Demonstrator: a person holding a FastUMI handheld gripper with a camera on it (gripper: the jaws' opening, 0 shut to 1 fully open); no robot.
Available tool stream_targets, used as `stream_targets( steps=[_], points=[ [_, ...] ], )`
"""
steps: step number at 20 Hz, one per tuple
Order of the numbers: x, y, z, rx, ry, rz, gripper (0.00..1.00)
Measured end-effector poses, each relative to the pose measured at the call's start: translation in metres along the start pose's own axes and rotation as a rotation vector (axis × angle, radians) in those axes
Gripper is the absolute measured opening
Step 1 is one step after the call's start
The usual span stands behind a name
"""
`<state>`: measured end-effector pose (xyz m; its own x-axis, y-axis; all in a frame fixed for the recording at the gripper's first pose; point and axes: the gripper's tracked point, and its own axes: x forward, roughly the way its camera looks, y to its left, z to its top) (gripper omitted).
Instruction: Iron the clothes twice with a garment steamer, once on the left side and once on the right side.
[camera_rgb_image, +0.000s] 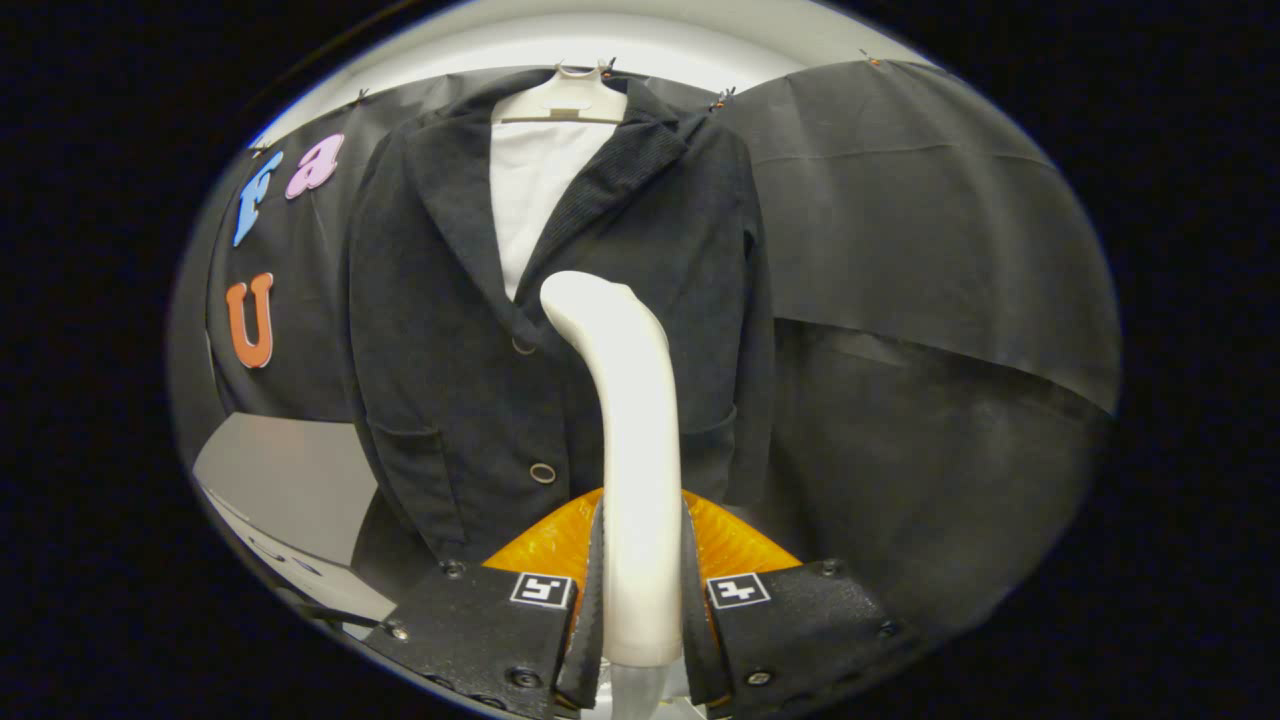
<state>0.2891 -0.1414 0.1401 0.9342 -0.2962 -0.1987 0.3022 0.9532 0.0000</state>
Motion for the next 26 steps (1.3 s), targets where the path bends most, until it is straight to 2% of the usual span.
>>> stream_targets(
  steps=[26],
  points=[
    [0.02,0.001,-0.119,-0.023,0.203,0.003,0.36]
  ],
)
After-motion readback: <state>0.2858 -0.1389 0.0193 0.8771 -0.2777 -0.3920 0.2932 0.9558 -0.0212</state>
